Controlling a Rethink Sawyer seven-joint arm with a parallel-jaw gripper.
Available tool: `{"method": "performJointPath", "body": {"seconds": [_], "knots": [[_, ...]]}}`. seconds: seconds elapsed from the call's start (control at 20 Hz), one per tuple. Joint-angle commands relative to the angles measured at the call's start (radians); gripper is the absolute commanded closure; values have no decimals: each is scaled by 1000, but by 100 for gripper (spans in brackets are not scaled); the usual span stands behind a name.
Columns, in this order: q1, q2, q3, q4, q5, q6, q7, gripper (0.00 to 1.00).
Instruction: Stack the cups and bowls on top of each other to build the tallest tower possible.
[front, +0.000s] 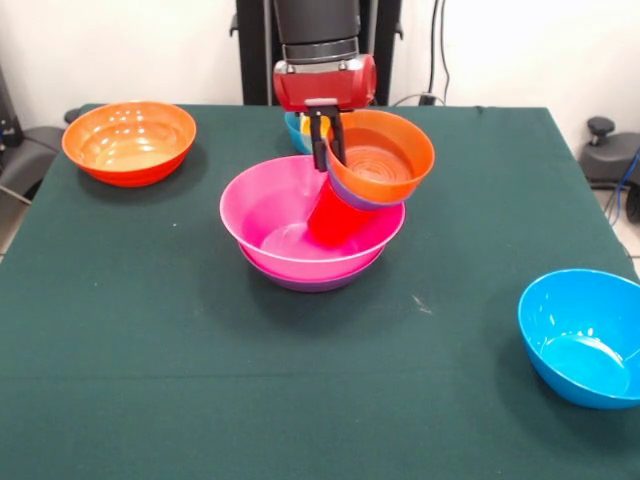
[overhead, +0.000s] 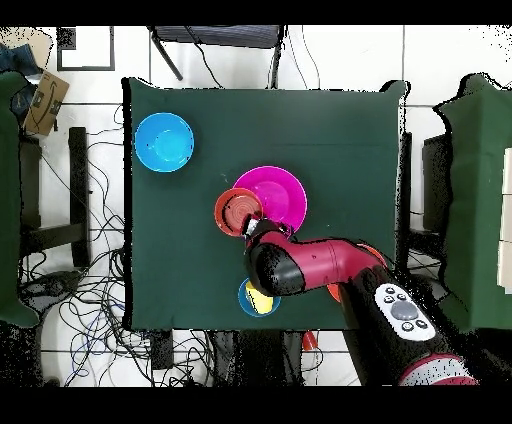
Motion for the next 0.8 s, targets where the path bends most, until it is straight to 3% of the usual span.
{"method": "performJointPath", "body": {"seconds": [0.05, 0.25, 0.8], "knots": [[48, 5, -42, 35, -81, 79, -25, 100], [57, -21, -74, 46, -66, 146, -41, 100], [47, -62, -132, 46, -89, 208, -98, 100]]}}
